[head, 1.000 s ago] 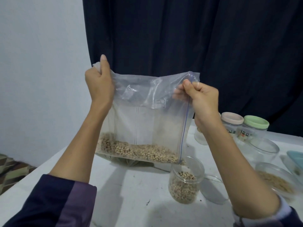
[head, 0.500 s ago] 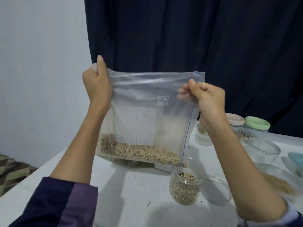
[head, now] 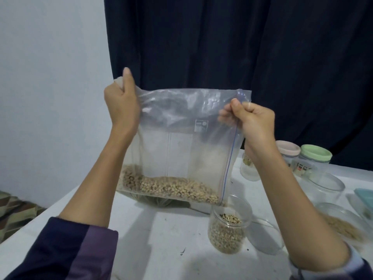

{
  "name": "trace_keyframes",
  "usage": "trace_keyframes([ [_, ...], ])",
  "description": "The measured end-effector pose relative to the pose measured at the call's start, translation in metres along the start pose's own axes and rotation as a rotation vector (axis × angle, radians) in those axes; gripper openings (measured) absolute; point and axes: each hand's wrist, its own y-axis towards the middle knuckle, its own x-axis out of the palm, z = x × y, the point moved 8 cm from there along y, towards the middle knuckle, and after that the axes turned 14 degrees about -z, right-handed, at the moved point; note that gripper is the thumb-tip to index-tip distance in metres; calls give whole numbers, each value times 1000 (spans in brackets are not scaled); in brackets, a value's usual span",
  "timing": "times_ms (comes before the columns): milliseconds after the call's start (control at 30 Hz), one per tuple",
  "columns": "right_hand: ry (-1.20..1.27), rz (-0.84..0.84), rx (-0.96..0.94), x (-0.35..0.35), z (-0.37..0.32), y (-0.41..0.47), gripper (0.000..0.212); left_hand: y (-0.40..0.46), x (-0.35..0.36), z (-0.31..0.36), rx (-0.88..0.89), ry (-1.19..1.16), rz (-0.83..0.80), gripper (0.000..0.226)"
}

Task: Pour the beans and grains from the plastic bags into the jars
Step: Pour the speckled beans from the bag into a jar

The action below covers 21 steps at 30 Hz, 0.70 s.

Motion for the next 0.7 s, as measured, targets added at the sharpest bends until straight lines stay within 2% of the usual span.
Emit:
trace_keyframes([
  [333,-36,-26,14,3,4,0,21,1,2,-3,-24,-35,-19,56],
  [700,-5,27,9,-6,5,-1,23,-5,6,-3,-27,-14,-1,53],
])
